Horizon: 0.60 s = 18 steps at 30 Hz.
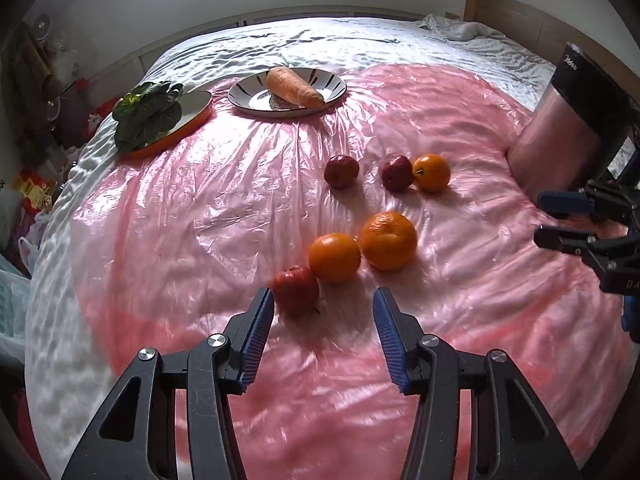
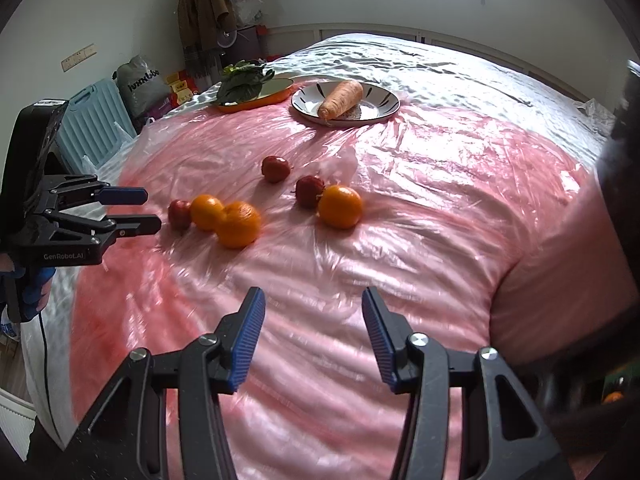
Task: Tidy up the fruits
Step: 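Move both open tools back toward the remaining fruit, then grasp a red apple with the left tool while the right tool grasps a tangerine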
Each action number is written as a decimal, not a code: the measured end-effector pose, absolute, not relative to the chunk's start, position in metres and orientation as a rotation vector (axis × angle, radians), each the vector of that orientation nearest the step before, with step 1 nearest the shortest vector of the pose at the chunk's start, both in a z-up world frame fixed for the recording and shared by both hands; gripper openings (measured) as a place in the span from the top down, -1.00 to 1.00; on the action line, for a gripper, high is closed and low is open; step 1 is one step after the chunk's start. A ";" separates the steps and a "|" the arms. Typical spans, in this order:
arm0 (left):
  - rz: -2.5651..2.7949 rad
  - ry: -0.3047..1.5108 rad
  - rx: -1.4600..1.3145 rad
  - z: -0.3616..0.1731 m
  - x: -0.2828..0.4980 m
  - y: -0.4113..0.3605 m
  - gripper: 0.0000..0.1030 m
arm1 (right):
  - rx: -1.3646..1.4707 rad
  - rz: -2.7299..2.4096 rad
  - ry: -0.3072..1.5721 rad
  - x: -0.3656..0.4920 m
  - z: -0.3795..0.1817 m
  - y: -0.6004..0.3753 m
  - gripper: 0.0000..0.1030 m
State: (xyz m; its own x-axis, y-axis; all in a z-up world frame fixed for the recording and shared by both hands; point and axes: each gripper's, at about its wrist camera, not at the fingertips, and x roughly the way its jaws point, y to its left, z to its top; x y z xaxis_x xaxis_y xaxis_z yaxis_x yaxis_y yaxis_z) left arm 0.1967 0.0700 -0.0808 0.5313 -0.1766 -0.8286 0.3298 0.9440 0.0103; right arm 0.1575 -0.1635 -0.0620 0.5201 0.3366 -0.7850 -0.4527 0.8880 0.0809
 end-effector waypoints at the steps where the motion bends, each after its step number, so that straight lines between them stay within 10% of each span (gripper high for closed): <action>1: -0.306 0.969 0.179 -0.083 0.200 0.070 0.11 | -0.143 0.472 0.911 0.163 -0.064 -0.162 -0.72; 18: -0.342 1.012 0.236 -0.109 0.226 0.071 0.11 | -0.158 0.492 0.921 0.208 -0.079 -0.136 -0.71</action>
State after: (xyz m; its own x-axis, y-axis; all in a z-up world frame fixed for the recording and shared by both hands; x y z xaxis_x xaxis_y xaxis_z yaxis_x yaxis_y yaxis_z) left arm 0.2260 0.0710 -0.1093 0.4844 -0.1701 -0.8582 0.3860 0.9218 0.0351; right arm 0.2084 -0.1355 -0.0788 0.5038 0.3390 -0.7945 -0.4714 0.8786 0.0760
